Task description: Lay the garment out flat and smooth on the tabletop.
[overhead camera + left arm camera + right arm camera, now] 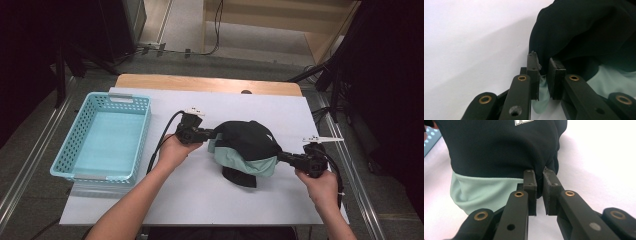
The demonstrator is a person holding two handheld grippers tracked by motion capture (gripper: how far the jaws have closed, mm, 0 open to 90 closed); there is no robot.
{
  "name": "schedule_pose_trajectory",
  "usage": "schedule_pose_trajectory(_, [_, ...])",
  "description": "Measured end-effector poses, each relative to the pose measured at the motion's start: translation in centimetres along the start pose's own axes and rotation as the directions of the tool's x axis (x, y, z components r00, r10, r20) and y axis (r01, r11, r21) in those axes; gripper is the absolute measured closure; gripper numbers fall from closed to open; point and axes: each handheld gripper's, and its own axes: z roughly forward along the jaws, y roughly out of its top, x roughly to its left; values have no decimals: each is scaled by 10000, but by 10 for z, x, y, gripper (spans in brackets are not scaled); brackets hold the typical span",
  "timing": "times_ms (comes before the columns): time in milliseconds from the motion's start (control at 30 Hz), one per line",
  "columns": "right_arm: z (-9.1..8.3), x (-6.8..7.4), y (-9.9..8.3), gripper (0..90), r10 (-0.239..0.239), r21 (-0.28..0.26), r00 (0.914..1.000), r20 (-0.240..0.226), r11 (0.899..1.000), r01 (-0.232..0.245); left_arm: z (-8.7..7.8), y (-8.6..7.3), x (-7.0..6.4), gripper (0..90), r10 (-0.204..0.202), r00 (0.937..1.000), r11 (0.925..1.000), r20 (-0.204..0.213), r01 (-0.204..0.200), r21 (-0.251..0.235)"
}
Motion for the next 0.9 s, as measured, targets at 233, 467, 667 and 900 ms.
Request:
schedule_pose_trajectory(233, [-4,-4,6,803,27,-218,10000,13,9998,-27,-16,0,-2,829,130,9998,9994,-159,-135,-327])
schedule_pose_trajectory(467, [-11,-9,11,803,86,-537,9999,58,9985,-83,-29,-3,-11,829,495,9977,9974,-471,-519,-504])
schedule_pose_trajectory(667, [-13,-13,16,802,61,-667,9999,116,9978,-53,-38,-6,-21,829,820,9953,9950,-506,-847,-528])
schedule_pose_trajectory(900, [-15,-16,20,803,-61,-741,9997,245,9972,79,-49,-15,-34,828,1053,9941,9939,-270,-1061,-307])
